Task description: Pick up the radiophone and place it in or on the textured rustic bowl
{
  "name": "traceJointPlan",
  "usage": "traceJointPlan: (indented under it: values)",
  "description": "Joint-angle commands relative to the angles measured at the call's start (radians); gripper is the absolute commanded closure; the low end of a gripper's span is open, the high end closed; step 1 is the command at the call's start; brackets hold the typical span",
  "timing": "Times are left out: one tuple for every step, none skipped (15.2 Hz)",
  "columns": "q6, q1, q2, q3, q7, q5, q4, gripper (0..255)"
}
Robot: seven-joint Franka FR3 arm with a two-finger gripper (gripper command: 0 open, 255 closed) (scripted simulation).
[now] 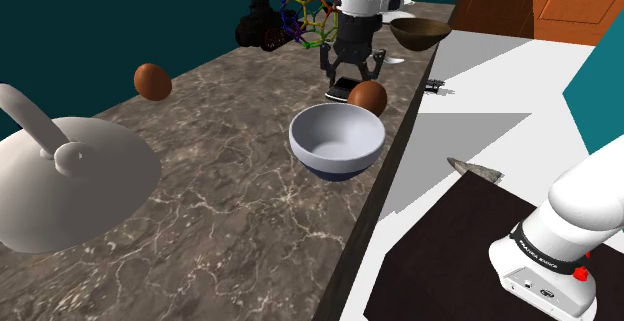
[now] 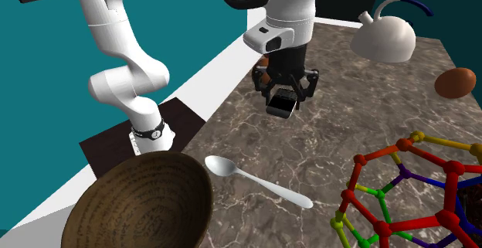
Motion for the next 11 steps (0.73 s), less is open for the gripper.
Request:
traceJointPlan:
  values:
    - [-0.024, -0.001, 0.002, -0.001, 0.001, -0.002, 0.025, 255]
    - [-0.037, -0.002, 0.003, -0.002, 0.002, -0.003, 0.040, 255]
    - [-0.051, -0.002, 0.004, -0.002, 0.004, -0.004, 0.054, 255]
    - [-0.064, -0.003, 0.006, -0.003, 0.005, -0.005, 0.069, 255]
    - [-0.078, -0.003, 0.008, -0.003, 0.006, -0.007, 0.084, 255]
    - [-0.091, -0.004, 0.010, -0.003, 0.008, -0.008, 0.100, 255]
    - [-0.105, -0.004, 0.013, -0.003, 0.010, -0.010, 0.116, 255]
    - [-0.118, -0.004, 0.016, -0.003, 0.011, -0.011, 0.132, 255]
    - [-0.132, -0.005, 0.019, -0.003, 0.013, -0.013, 0.148, 255]
    - [-0.146, -0.005, 0.022, -0.002, 0.015, -0.015, 0.165, 255]
    - [-0.159, -0.006, 0.026, -0.002, 0.017, -0.017, 0.182, 255]
